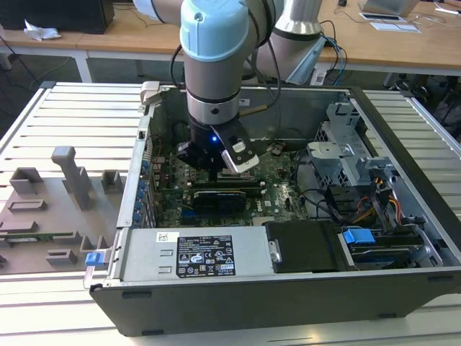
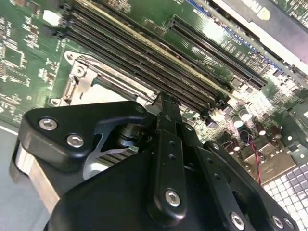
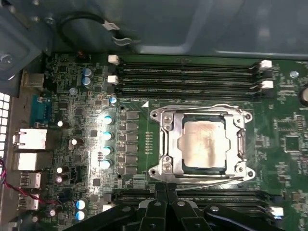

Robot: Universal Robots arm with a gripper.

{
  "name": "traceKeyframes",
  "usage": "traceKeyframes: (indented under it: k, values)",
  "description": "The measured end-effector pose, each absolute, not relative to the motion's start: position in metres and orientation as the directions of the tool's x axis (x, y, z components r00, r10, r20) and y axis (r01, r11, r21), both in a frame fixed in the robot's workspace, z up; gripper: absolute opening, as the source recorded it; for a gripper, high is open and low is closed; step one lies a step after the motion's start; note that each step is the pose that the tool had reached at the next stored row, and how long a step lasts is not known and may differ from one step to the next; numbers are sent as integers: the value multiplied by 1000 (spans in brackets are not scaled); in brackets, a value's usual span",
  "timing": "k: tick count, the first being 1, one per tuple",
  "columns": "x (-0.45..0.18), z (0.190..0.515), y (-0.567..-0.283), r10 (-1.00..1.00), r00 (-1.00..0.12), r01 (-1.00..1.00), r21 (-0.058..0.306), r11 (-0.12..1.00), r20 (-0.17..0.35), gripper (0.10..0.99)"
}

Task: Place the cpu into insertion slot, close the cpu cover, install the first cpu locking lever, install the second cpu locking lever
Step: 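Install the second cpu locking lever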

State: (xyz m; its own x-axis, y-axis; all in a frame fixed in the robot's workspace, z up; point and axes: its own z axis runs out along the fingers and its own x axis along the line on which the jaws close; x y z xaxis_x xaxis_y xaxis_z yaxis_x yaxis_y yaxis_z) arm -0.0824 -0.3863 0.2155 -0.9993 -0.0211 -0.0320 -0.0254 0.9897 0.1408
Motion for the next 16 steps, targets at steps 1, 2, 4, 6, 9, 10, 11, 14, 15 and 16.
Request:
traceKeyframes:
  k: [1,2,4,6,9,10,11,14,15,16]
  values:
    - [-83,215,-386,-22,-999,-27,142,990,-32,106]
    - [-85,214,-386,-24,-999,-28,143,989,-32,106]
    - [-88,211,-386,-30,-999,-34,146,989,-32,106]
    - [-89,209,-386,-34,-999,-39,149,988,-32,106]
    - [-90,207,-386,-36,-999,-40,150,988,-32,106]
    - [-90,206,-385,-39,-999,-43,150,988,-32,106]
    - [-90,205,-385,-41,-999,-45,150,988,-32,106]
    - [-91,203,-381,-51,-998,-55,151,987,-32,106]
    - [-91,203,-380,-54,-998,-58,151,987,-32,106]
    - [-91,202,-379,-59,-998,-63,152,986,-32,106]
